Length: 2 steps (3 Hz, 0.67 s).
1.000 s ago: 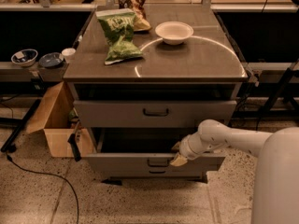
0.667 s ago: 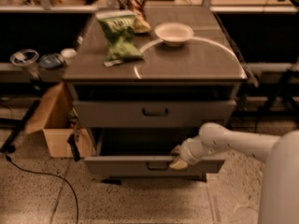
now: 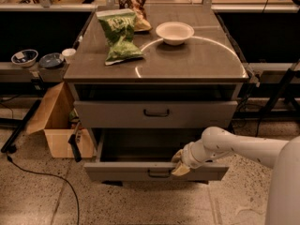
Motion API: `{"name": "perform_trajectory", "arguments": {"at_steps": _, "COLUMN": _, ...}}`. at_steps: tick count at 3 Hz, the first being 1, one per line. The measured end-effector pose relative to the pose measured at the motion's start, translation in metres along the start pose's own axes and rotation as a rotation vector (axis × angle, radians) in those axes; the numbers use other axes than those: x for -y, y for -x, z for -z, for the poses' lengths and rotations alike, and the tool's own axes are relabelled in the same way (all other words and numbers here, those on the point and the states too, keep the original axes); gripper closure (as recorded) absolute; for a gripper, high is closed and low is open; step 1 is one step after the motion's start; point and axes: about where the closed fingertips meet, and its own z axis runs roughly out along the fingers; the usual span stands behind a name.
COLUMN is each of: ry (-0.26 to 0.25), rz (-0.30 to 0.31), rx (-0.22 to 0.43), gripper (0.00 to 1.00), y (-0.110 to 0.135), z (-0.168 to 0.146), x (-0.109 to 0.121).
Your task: Open middle drawer
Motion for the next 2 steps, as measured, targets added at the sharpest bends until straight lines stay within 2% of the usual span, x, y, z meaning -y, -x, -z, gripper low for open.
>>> {"name": "perform_trajectory", "arguments": {"at_steps": 1, "ry": 0.002, "rz": -0.005, "rx": -0.004, "gripper": 1.00, "y": -0.002, "z": -0.001, "x": -0.004}}
{"name": "perform_trajectory", "arguments": {"at_steps": 2, "ry": 0.000, "rz": -0.024, "rx": -0.011, "gripper": 1.00, "y": -0.008, "z": 0.001, "x": -0.021}}
